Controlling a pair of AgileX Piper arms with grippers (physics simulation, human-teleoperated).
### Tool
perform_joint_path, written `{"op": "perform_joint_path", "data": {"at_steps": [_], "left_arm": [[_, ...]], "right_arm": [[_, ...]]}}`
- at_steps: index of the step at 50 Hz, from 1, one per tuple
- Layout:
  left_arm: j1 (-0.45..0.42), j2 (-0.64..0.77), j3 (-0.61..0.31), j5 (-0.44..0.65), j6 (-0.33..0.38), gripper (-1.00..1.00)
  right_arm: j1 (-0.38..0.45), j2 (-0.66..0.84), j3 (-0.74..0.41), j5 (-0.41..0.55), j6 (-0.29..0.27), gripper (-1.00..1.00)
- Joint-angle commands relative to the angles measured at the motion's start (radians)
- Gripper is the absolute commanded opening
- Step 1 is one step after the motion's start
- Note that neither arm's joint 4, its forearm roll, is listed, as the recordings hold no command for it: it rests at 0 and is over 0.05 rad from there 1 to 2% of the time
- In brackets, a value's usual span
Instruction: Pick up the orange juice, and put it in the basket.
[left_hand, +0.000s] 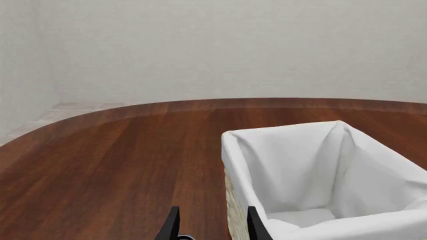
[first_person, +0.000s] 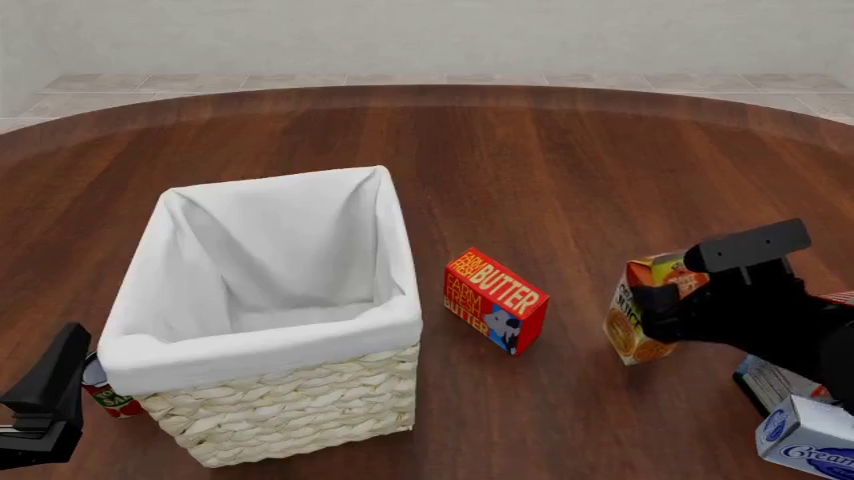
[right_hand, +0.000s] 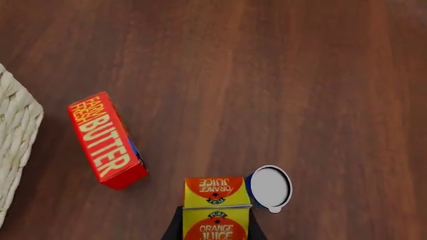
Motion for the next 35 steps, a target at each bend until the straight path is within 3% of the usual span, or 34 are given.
{"op": "perform_joint_path", "data": {"at_steps": [1,35], "left_arm": [[0.000,0.000,0.000,0.000,0.000,1.00],[0.000,0.000,0.000,0.000,0.000,1.00]], "right_arm": [[0.003,-0.093,-0.070,0.092,0.004,-1.00],[0.113,-0.143,-0.314,0.248,-0.019,-1.00]]}}
